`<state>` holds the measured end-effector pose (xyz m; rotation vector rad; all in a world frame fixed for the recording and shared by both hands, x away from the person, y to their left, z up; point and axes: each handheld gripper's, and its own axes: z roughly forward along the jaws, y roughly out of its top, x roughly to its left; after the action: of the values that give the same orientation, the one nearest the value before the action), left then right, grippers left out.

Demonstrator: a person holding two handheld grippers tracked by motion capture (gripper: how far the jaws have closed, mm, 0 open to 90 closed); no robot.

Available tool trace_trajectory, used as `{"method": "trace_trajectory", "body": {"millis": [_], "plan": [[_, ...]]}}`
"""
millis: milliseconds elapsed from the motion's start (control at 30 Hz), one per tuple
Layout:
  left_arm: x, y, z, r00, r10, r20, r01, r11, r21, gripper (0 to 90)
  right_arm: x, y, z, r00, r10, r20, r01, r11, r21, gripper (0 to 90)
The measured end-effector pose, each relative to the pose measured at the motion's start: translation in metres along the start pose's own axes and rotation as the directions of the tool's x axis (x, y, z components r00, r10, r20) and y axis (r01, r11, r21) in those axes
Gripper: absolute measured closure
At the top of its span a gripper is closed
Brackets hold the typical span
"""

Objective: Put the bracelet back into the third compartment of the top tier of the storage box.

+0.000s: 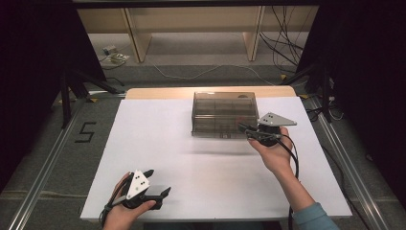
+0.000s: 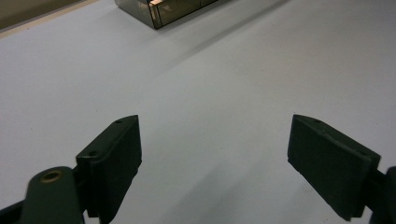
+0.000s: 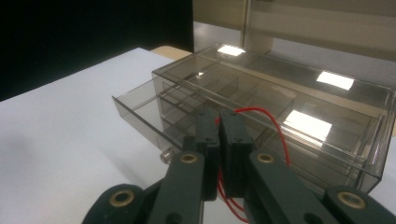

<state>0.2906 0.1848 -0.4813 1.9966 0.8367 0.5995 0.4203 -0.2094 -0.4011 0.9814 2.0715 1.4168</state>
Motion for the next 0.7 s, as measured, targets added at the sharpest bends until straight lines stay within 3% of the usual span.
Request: {"method": "trace_trajectory", "body": {"millis": [700], "plan": [[-0.0003, 0.0003, 0.0006, 1.0000, -0.002, 0.005, 0.002, 1.0000, -0.001, 17.4, -0.0103, 0.0001, 0.0035, 0.9998, 0.015, 0.015, -0.016, 1.000, 0.011, 87.2]]}}
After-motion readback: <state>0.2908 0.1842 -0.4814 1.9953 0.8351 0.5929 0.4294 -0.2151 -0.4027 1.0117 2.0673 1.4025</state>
